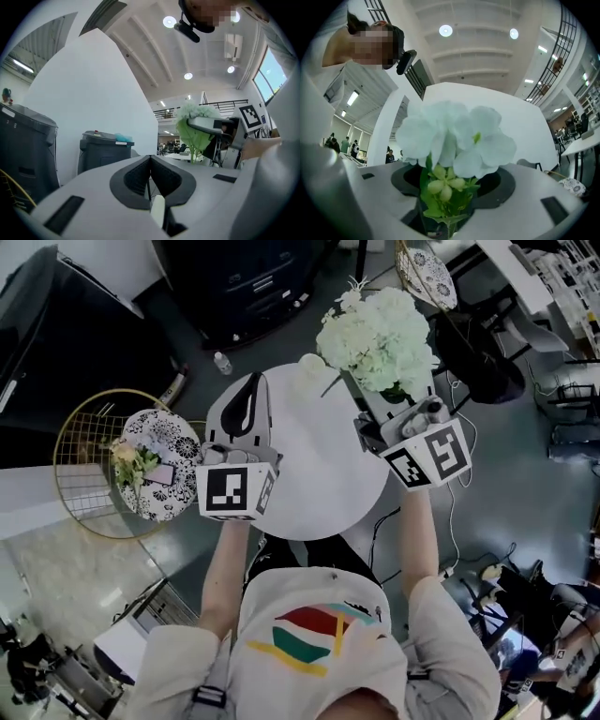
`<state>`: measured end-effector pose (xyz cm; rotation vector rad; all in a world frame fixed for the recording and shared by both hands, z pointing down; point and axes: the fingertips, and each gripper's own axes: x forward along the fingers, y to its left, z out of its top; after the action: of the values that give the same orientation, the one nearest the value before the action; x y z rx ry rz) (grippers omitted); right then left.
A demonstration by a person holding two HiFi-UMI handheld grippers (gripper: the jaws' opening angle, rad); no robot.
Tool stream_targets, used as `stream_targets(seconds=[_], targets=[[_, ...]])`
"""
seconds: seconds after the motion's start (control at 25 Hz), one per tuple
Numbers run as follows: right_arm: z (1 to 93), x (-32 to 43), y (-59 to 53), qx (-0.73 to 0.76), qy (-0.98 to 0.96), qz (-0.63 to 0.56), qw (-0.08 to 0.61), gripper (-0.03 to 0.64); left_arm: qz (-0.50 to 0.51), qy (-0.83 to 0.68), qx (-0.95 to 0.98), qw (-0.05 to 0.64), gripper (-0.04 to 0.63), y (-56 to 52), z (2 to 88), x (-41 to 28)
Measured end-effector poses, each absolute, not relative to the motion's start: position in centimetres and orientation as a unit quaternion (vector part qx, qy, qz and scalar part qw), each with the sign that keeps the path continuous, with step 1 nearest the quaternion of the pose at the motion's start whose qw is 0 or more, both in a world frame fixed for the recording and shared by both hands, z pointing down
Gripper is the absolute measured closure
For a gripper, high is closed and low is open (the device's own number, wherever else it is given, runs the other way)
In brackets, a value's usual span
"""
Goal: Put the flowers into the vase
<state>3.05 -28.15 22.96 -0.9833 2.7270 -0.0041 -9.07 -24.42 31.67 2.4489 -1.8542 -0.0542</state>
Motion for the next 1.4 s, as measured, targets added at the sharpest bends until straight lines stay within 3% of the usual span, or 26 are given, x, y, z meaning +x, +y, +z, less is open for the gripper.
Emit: stream_targets(seconds=[0.4,1.4], targets=[[21.7,3.0,-31.7,-0.314,0.936,0.044,0.157,0.331,-0.019,-0.609,0.792,0.035,0.589,-26.7,33.4,-6.5],[37.2,-3.0,-31.8,-0.310,0.948,0.008,0.077,0.331,0.021,-0.635,0.764,0.114,0.589,-25.2,46.0,-10.8]])
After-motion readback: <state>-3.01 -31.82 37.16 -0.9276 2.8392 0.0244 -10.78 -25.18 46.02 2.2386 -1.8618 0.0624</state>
